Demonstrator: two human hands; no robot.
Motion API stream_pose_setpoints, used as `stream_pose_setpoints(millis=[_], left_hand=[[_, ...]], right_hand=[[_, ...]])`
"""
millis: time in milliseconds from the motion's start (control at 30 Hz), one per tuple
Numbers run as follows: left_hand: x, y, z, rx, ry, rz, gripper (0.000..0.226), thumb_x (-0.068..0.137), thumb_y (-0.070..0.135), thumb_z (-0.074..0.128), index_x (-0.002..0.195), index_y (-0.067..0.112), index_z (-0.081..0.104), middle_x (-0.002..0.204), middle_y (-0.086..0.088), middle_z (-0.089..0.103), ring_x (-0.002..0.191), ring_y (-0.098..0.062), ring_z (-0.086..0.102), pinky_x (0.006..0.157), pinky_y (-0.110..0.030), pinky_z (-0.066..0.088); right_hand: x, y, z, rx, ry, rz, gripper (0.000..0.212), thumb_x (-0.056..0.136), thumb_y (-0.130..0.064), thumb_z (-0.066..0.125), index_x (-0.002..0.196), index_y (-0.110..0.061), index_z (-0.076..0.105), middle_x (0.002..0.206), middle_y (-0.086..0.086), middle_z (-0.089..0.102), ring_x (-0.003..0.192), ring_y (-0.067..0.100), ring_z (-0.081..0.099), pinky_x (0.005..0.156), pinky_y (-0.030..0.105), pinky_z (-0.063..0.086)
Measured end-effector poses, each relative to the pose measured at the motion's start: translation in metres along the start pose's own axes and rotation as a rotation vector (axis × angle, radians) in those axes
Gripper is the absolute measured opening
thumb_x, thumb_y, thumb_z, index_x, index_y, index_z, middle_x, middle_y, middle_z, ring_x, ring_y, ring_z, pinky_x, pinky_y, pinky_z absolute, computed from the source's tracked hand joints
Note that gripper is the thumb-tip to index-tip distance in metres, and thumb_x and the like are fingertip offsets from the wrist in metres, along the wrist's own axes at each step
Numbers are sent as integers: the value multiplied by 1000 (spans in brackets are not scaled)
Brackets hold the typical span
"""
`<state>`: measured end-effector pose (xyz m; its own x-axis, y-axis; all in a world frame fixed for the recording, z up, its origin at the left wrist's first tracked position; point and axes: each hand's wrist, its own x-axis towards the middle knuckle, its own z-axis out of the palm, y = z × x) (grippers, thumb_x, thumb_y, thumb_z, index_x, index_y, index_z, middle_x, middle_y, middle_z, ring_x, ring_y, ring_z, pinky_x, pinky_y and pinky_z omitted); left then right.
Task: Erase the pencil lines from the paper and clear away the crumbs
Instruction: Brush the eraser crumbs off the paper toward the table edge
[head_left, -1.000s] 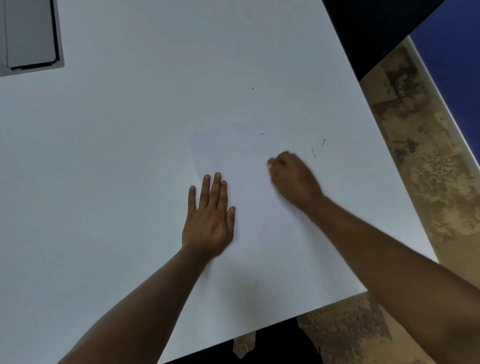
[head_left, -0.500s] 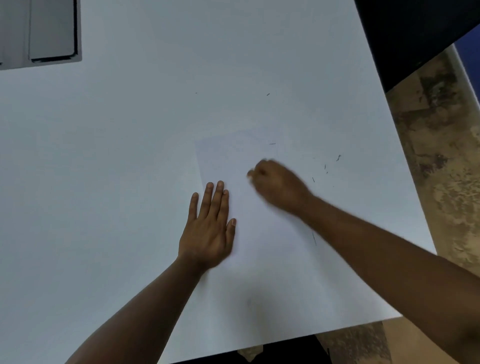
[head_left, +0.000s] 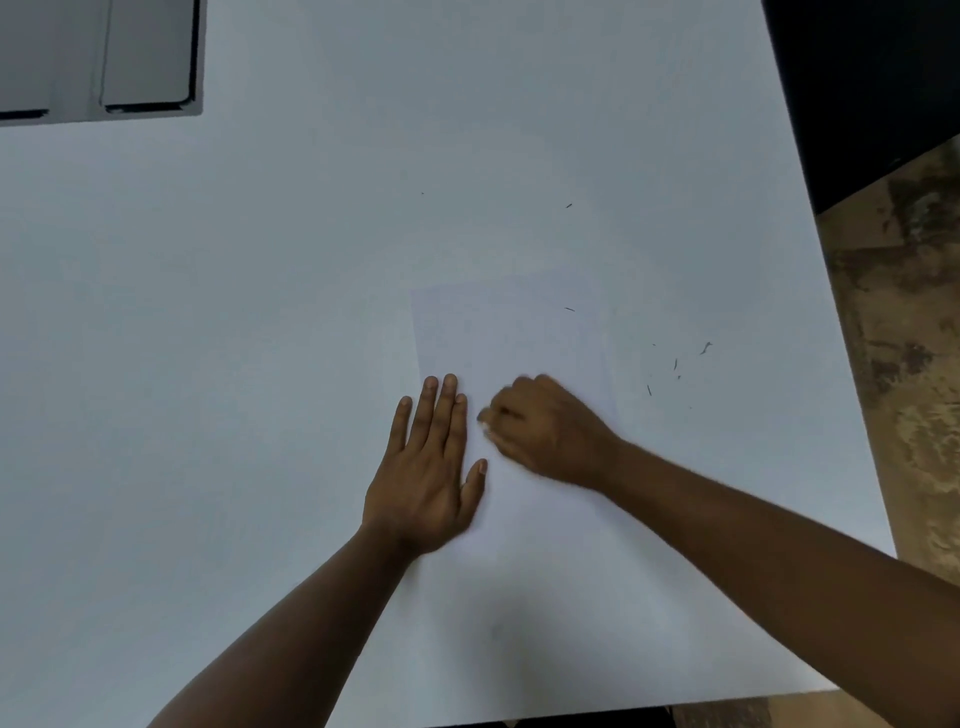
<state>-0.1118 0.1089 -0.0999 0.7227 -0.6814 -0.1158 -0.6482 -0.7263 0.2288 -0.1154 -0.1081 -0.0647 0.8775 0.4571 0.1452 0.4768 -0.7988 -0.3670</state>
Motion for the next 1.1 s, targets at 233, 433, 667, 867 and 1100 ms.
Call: stream_pose_setpoints(millis=[233,433,667,867,1100], left_hand=[[1,0,-2,-6,-23,-13,75,106,47,26,163,1,10,172,-15,0,160,-31,-3,128,-54,12],[0,0,-2,-8,10,-10,75,106,47,28,162,0,13,172,-17,4,160,-31,2,127,-55,15],[1,1,-1,-3,17,-3,74,106,46,29,162,-1,14,172,-18,5,160,-32,1,128,-53,12],[0,0,-1,23,4,-9,74,107,48,24,163,2,12,172,-15,1,160,-30,-3,128,-50,9],[-1,-2,0,-14,72,50,67,109,43,28,160,0,25,171,-17,14,159,-32,7,128,-50,16]], right_hand=[[70,79,-21,-136,236,340,19,95,-12,54,86,-3,67,79,13,58,68,32,56,59,43,48],[33,26,-20,67,59,123,21,98,-19,55,101,-6,71,92,13,64,80,32,60,69,42,49],[53,22,-15,-60,-96,-12,27,103,-21,46,93,-6,66,87,10,63,74,28,55,67,43,47],[101,88,-23,-49,109,243,29,100,-19,45,89,-2,65,81,11,56,69,29,53,60,42,50],[59,40,-8,132,21,45,20,100,-17,57,104,-3,71,94,10,62,79,25,61,68,37,54]])
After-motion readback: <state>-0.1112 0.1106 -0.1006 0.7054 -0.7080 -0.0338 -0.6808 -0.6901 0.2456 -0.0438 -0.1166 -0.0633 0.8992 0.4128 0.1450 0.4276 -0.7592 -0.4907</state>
